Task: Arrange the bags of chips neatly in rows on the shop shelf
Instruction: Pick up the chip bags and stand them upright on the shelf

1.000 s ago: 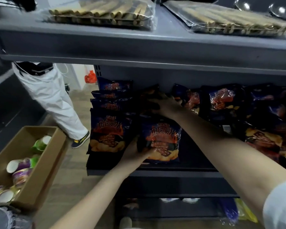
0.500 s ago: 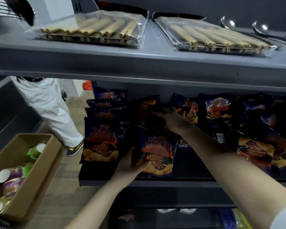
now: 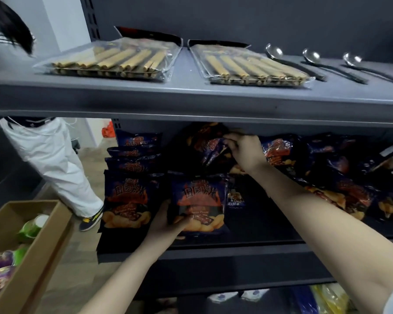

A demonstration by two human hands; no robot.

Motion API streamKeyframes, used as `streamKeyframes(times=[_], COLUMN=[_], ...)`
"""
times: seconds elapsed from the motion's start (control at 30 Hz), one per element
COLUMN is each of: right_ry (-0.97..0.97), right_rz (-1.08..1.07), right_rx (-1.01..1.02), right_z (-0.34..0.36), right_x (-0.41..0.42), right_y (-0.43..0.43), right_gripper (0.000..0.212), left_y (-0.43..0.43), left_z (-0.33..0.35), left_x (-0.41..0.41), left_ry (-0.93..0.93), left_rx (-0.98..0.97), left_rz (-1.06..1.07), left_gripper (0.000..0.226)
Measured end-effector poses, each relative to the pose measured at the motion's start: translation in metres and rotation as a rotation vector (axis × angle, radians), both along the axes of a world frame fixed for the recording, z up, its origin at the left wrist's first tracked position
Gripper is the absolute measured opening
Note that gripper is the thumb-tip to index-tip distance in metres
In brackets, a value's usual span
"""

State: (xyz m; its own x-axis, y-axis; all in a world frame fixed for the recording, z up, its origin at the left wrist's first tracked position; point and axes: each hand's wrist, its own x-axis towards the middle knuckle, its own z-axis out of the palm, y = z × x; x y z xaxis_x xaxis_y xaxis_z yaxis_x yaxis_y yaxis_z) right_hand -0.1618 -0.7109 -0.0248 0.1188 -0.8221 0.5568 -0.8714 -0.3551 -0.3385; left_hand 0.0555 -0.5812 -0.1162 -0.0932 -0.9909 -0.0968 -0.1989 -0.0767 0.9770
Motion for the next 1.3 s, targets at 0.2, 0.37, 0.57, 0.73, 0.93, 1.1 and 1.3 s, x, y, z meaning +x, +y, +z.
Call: streamKeyframes(times=[0.2,0.37,0.57,0.73,0.93,1.1,1.3], right_ry=[-0.127,-0.155,-0.140,-0.126,-0.081,-0.104,-0.161], right_rz=[-0.222,-0.352,-0.481,-0.518,-0.436,-0.295,-0.097], right_rx=[-0.204,-0.225,-0.196,-0.042,-0.035,-0.032,0.182], right_z=[0.011,0.010,-0.007,-0.027,-0.029,-0.018,-0.003], right_x=[-0.060,-0.111,-0.154,-0.165,-0.164,-0.157,-0.132], right_y=[0.031,0.071,0.137,0.192,0.224,0.229,0.241], right_gripper=[0.019,0.021,0.024,0.027,0.020,0.019,0.014], left_y=[-0.022,-0.052,-0.088,-0.077,-0.056,-0.042,0.000], left_z=[0.032,0.042,0.040,0.018,0.025,0.046,0.100], left_x=[-0.029,-0.064,-0.125,-0.155,-0.154,-0.137,-0.125], left_ry=[-0.002,-0.099,-0.156,-0.389,-0.634,-0.506,-0.364], left_rx=[-0.120,-0.255,-0.156,-0.185,-0.238,-0.209,-0.486], left_rz=[0.024,0.005,-0.052,-0.054,0.069,0.111,-0.014], left_gripper=[0.055,0.061,0.074,0.055,0.072,0.071,0.035])
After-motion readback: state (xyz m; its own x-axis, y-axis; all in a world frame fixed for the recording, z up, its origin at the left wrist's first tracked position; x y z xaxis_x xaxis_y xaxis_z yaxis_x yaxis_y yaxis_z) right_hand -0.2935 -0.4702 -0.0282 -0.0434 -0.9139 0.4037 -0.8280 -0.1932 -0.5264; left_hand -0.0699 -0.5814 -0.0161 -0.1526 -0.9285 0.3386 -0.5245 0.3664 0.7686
